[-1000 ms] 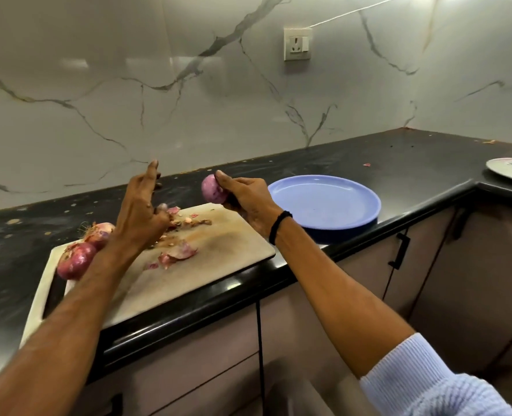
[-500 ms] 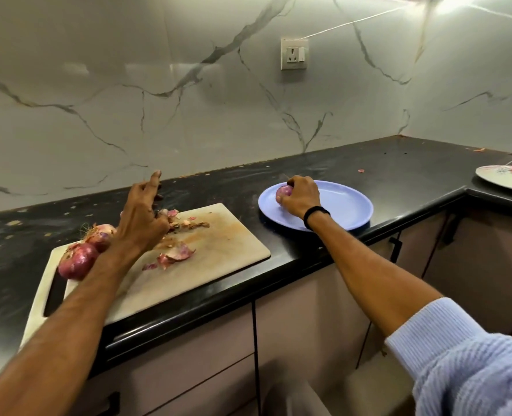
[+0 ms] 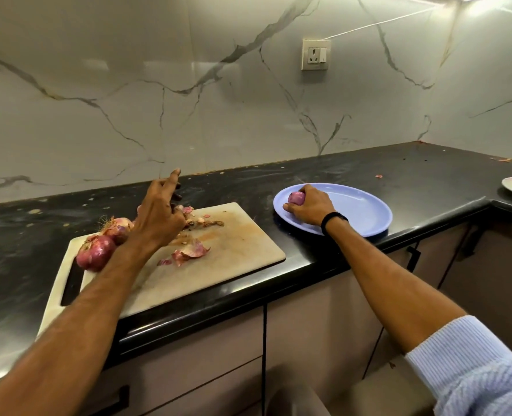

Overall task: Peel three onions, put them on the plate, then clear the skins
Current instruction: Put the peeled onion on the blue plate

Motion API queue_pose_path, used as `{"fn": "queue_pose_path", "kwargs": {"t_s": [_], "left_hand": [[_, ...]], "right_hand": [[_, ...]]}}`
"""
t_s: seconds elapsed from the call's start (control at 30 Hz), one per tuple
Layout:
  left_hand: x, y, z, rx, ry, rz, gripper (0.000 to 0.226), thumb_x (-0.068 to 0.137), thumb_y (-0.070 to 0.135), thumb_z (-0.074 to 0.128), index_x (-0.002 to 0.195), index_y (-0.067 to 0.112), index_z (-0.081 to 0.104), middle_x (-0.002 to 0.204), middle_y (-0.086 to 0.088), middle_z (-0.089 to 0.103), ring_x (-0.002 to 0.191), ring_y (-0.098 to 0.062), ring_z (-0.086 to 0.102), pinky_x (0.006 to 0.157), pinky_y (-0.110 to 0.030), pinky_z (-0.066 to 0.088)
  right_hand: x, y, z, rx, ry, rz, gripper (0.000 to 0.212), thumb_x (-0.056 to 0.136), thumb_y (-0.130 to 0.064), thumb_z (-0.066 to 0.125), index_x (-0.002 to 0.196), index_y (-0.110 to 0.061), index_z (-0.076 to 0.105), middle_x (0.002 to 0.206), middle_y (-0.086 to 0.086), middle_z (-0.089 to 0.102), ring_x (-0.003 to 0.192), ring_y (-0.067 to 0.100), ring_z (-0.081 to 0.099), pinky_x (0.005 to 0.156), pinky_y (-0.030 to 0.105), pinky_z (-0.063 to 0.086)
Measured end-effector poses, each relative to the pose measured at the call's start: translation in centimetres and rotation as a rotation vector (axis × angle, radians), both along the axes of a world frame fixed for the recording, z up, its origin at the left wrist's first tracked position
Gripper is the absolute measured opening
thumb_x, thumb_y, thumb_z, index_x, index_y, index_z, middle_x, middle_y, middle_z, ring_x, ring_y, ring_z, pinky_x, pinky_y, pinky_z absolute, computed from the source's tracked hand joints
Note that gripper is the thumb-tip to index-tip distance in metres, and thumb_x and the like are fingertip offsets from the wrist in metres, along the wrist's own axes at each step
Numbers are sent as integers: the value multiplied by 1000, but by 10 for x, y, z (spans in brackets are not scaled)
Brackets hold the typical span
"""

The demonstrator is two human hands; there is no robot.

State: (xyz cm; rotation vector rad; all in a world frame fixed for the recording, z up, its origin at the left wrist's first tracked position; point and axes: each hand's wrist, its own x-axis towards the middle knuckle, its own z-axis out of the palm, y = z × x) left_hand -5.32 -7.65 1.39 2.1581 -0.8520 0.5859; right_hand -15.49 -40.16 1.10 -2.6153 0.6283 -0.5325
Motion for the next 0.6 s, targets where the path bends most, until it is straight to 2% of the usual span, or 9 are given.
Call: {"fn": "queue_pose_path", "kwargs": {"t_s": [0.1, 0.2, 0.3, 0.4, 0.5, 0.6], "left_hand": [[-1, 0, 1, -3, 0, 0, 84, 87, -10, 62, 159, 12, 25, 132, -19, 47, 108, -19, 55, 100, -35, 49], [-1, 0, 1, -1, 5, -1, 84, 87, -11, 62, 159, 11, 25, 132, -17, 48, 107, -16, 54, 96, -28, 47], [-1, -1, 1, -6, 20, -14, 84, 86, -13, 60, 158, 10, 25, 132, -17, 48, 108, -17, 55, 96, -27, 47], [-1, -1, 2, -17, 16, -7, 82, 87, -11, 60, 158, 11, 25, 132, -17, 49, 108, -18, 55, 98, -30, 47], [0, 1, 4, -33, 6, 3, 80, 88, -11, 60, 158, 11, 26, 131, -18, 49, 108, -20, 56, 100, -33, 49], [-1, 1, 7, -48, -4, 12, 77, 90, -10, 59, 157, 11, 28, 131, -18, 48, 110, -24, 58, 101, -30, 47]], "right_hand": [[2, -1, 1, -72, 22, -5, 43, 85, -53, 65, 100, -13, 59, 95, 8, 67, 83, 22, 59, 72, 29, 45], [3, 1, 3, -71, 8, 27, 44, 85, -57, 62, 93, -14, 62, 85, 5, 66, 81, 22, 60, 75, 33, 51], [2, 3, 7, 4, -9, 60, 49, 91, -57, 54, 87, -10, 68, 79, 6, 68, 80, 23, 62, 71, 32, 47], [-1, 4, 13, 214, -77, 43, 60, 97, -59, 41, 88, -9, 72, 88, 9, 70, 88, 25, 62, 81, 34, 46], [0, 0, 17, 508, -268, -57, 66, 98, -59, 36, 94, -2, 69, 99, 14, 70, 98, 30, 62, 92, 40, 47], [1, -1, 23, 718, -505, -177, 57, 98, -55, 39, 80, -8, 67, 90, 10, 73, 92, 29, 67, 92, 49, 52]]}}
